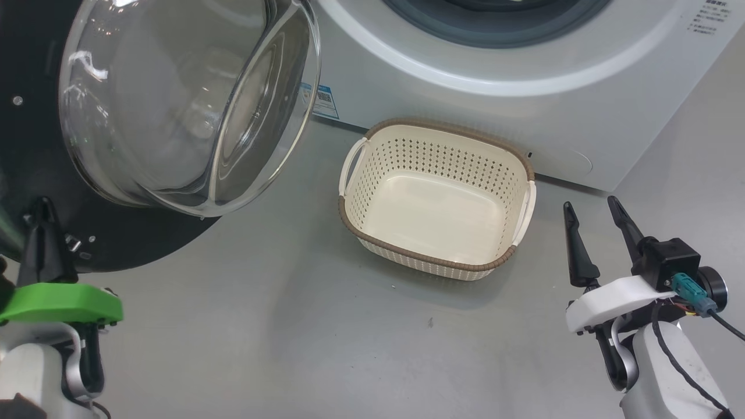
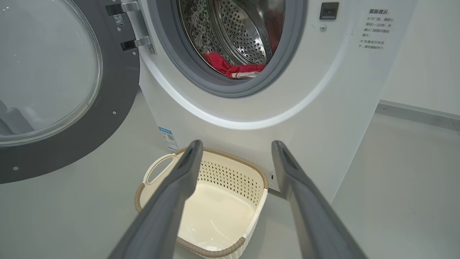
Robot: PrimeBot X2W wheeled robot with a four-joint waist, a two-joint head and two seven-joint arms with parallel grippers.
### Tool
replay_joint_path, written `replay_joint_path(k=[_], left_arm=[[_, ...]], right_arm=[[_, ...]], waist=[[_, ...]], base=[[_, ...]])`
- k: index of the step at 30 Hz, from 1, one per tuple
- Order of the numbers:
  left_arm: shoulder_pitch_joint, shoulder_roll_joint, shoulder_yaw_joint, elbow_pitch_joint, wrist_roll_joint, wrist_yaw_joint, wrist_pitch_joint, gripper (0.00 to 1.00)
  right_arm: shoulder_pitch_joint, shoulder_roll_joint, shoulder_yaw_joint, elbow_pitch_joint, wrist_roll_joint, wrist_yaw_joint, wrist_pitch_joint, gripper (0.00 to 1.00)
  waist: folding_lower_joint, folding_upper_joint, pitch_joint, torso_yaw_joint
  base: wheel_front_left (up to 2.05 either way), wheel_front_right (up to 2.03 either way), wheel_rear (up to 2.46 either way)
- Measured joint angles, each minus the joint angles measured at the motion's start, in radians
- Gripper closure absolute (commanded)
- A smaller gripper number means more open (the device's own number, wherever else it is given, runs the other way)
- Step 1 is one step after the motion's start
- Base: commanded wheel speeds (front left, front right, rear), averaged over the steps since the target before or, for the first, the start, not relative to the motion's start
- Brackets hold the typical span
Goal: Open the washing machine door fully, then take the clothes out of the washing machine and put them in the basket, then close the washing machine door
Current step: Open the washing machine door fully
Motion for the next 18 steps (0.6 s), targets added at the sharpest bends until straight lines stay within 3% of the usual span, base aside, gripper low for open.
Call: replay_joint_path(k=[11, 18], left_arm=[[-0.023, 0.000, 0.061, 0.025, 0.013, 0.003, 0.000, 1.00], [-0.021, -0.036, 0.059, 0.032, 0.036, 0.002, 0.000, 1.00]], right_arm=[[-0.012, 0.000, -0.001, 0.002, -0.007, 0.006, 0.000, 0.00], [-0.019, 0.001, -0.002, 0.005, -0.007, 0.009, 0.000, 0.00]], waist=[[0.0000, 0.0000, 0.003, -0.002], [0.0000, 0.0000, -0.006, -0.003]], base=[[0.00, 0.00, 0.00], [0.00, 0.00, 0.00]])
